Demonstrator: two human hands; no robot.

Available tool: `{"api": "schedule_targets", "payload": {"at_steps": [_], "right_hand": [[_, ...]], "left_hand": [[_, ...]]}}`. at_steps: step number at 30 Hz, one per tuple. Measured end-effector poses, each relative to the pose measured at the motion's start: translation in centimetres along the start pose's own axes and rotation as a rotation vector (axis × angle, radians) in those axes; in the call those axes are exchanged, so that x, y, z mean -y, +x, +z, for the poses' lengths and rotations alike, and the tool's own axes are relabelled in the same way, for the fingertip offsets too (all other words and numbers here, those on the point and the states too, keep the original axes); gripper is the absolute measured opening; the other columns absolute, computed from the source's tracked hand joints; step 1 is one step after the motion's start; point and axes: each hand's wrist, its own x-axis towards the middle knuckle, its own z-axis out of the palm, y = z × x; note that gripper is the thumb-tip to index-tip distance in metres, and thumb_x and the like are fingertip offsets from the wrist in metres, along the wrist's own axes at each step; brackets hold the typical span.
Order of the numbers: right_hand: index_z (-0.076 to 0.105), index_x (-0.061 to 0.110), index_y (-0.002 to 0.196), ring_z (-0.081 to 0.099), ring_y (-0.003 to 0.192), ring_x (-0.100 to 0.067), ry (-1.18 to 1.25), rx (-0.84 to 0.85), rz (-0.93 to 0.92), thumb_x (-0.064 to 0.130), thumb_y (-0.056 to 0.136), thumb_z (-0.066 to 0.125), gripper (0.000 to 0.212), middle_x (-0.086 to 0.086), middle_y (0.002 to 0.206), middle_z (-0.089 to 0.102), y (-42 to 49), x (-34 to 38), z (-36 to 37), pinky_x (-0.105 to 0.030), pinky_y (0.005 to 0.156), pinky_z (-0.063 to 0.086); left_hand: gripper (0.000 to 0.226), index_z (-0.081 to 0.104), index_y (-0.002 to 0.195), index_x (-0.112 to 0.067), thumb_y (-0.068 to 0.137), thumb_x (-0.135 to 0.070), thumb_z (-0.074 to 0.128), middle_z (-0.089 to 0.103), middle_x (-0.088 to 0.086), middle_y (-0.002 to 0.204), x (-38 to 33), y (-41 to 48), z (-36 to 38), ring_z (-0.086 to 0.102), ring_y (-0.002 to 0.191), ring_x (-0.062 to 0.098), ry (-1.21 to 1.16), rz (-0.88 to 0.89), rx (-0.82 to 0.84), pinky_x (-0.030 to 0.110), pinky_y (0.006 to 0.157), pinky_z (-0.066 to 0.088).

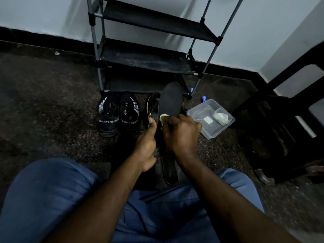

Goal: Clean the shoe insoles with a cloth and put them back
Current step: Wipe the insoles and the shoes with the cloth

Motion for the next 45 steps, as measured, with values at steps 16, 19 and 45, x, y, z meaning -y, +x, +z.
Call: {"api": "schedule_targets", "payload": {"at_steps": [16, 19, 45], "right_hand": [[0.077, 0.036, 0.104, 0.06, 0.088, -0.021, -0.015, 0.015, -0.019, 0.041, 0.089, 0.062, 0.022, 0.007, 0.087, 0.069, -1.9, -0.8, 0.1, -0.039, 0.076, 0.036], [0.078, 0.032, 0.101, 0.063, 0.089, -0.024, -0.016, 0.006, 0.09, 0.039, 0.094, 0.064, 0.017, 0.004, 0.087, 0.07, 0.5, -1.5, -0.2, -0.041, 0.079, 0.038], [0.078, 0.029, 0.09, 0.062, 0.078, -0.024, 0.036, 0.027, -0.035, 0.04, 0.087, 0.061, 0.021, 0.004, 0.077, 0.066, -2.2, 0.7, 0.0, -0.039, 0.072, 0.043]], "left_hand": [[0.067, 0.073, 0.116, -0.015, 0.093, -0.07, 0.043, 0.076, 0.011, 0.115, 0.1, 0.1, 0.4, 0.073, 0.105, 0.027, 0.039, -0.038, -0.027, 0.043, 0.09, 0.059], [0.062, 0.07, 0.125, -0.016, 0.097, -0.064, 0.042, 0.075, 0.01, 0.117, 0.4, 0.0, 0.3, 0.073, 0.096, 0.023, 0.017, -0.026, 0.031, 0.032, 0.066, 0.056], [0.059, 0.071, 0.119, -0.019, 0.097, -0.065, 0.043, 0.076, 0.008, 0.116, 0.4, -0.4, 0.2, 0.072, 0.109, 0.023, 0.053, -0.004, 0.009, 0.045, 0.1, 0.053]]}}
